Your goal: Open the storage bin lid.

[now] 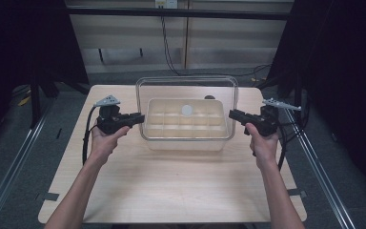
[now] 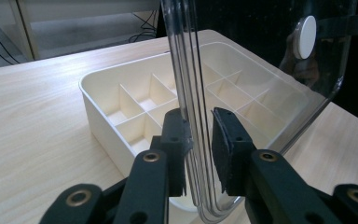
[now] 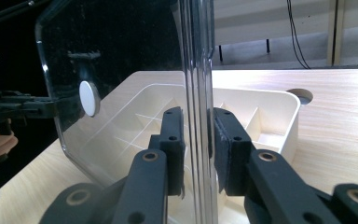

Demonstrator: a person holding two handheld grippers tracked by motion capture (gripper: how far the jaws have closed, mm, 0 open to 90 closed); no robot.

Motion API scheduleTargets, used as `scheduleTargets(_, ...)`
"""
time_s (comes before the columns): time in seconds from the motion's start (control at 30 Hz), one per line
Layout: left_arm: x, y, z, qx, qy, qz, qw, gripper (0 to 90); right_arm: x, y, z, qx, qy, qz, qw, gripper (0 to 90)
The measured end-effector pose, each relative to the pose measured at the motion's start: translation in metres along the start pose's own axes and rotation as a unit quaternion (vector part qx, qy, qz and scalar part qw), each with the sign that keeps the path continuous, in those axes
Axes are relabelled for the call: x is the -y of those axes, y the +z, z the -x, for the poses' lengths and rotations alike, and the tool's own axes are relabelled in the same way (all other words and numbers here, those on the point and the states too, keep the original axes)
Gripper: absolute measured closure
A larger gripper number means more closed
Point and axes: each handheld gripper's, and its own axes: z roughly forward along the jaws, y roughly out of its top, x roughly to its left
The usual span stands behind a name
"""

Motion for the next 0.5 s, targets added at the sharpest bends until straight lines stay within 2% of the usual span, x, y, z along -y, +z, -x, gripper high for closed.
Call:
scheduleTargets(0.1,0.002,-0.002,0.002,0.005,0.005,0.003,1.0,76.1,0.002,-0.001,0.0,0.001,0.003,0.0,1.0,75.1)
scheduleTargets(0.17,0.003,-0.004,0.004,0.0,0.009,0.003,1.0,76.2,0.003,-0.002,-0.002,0.005,-0.006,-0.003,1.0,74.7)
scheduleTargets(0.3,0.004,-0.007,0.005,0.005,0.007,0.002,1.0,76.5,0.007,-0.005,-0.005,0.004,-0.01,-0.002,0.9999,74.7)
scheduleTargets(0.43,0.006,-0.012,0.009,0.009,0.009,0.017,0.9998,76.7,0.009,-0.007,-0.006,0.001,-0.008,-0.002,1.0,74.6)
scheduleTargets(0.5,0.006,-0.013,0.01,0.009,0.008,0.014,0.9998,77.0,0.009,-0.008,-0.007,-0.002,-0.008,-0.003,1.0,74.5)
